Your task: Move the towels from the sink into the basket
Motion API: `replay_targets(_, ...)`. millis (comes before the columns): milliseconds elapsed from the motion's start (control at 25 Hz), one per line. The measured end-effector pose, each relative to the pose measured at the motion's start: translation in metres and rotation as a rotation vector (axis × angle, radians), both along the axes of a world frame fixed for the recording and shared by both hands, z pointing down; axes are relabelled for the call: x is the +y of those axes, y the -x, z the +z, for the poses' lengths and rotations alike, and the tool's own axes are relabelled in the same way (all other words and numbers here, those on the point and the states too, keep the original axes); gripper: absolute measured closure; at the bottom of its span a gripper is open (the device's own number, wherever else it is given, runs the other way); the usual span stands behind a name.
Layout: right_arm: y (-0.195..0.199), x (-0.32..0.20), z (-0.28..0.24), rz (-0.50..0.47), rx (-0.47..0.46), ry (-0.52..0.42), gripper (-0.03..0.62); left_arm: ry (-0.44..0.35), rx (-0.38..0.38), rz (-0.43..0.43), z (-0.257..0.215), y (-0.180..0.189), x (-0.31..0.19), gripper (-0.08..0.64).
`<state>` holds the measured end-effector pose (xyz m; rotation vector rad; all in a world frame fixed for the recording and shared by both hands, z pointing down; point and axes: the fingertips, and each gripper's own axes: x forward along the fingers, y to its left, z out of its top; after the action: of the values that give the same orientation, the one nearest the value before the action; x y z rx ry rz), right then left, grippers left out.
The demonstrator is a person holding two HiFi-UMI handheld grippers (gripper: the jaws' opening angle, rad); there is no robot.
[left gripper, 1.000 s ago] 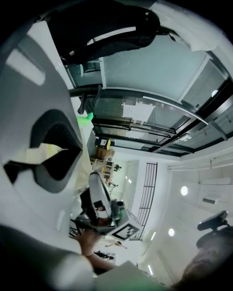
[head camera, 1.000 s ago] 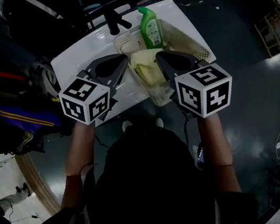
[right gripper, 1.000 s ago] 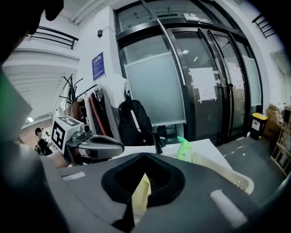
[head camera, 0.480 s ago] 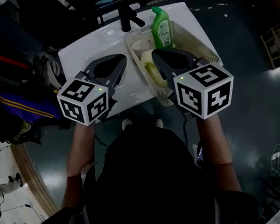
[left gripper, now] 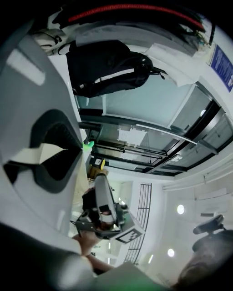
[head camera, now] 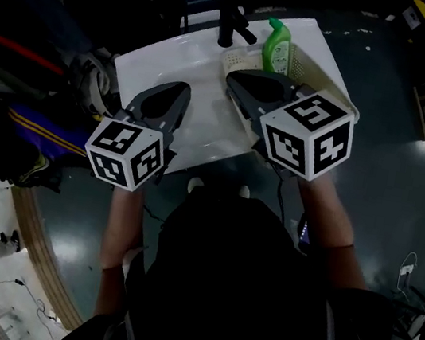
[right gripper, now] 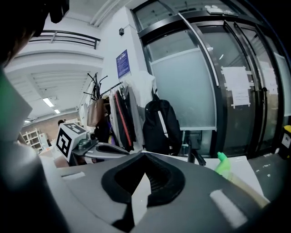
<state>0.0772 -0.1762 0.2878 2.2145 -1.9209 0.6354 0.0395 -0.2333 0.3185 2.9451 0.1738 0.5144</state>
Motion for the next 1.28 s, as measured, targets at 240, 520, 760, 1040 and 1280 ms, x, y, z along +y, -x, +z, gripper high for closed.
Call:
replay_targets(240,0.028,-0.035,-0.004,-0.127,-0.036,-0.031,0.595,-0.003,-0.009,-0.092,0.002,0.024,-0.026,0.551)
replay_targets(520,0.055,-0.074,0.013,-0.222,-0.087,-0.013,0.595,0.01,-0.022,-0.202,0.008,0.053,-0.054,0.552)
replay_targets(760,0.069,-0.091,0.035,-0.254,-0.115,0.023,0.595,0.022,-0.031,-0.272,0.014,0.073,-0.068,0.551)
replay_targets(1040,0.079,-0.101,0.064,-0.262,-0.106,0.082,0.595,0.06,-0.052,-0.329,0.031,0.09,-0.077,0.551)
replay_targets(1280,0.088,-0.099,0.098,-0.261,-0.123,0.134,0.595,0.094,-0.081,-0.345,0.05,0.093,-0.071,0.551)
